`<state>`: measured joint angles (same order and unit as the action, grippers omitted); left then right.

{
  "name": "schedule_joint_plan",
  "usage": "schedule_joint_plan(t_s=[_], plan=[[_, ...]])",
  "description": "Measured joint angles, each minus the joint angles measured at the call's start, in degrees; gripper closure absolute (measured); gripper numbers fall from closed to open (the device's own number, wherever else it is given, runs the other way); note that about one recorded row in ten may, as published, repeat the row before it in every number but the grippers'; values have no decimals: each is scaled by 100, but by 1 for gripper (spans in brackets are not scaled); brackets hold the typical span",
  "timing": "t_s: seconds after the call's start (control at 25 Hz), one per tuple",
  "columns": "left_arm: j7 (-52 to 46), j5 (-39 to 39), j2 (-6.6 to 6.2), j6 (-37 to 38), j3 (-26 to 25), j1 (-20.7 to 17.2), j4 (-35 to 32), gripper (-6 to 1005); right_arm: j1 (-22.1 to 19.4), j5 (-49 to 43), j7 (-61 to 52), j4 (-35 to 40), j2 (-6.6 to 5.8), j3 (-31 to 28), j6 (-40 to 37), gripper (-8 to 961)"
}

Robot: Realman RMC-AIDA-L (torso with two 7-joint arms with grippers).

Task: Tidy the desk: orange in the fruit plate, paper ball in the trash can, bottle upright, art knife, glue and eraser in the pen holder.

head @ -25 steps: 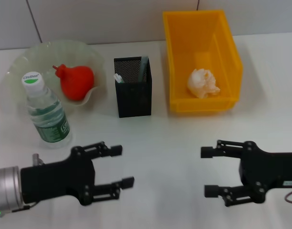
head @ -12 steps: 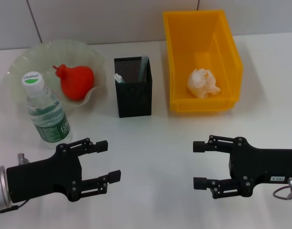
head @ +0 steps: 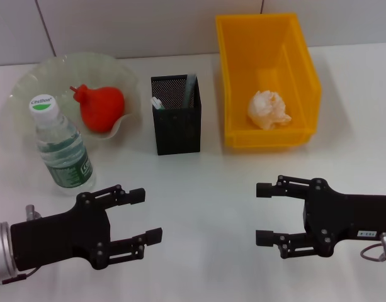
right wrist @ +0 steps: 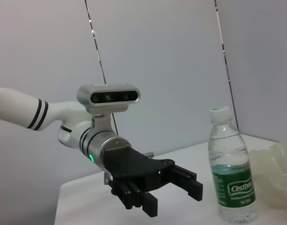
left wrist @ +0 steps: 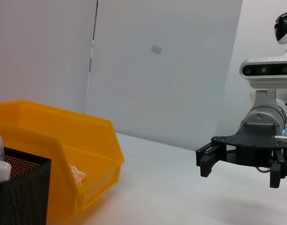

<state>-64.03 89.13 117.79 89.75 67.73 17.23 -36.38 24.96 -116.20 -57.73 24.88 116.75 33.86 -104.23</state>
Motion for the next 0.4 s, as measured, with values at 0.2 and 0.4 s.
schedule_joint_plan(t_s=[0.2,0.4], plan=[[2,0,11,10,-14,-18,0,229,-9,2,8,0,5,-24,1,113],[12,-1,18,15,-15,-27,0,229,-67,2,96,0,51,-119,8,113]])
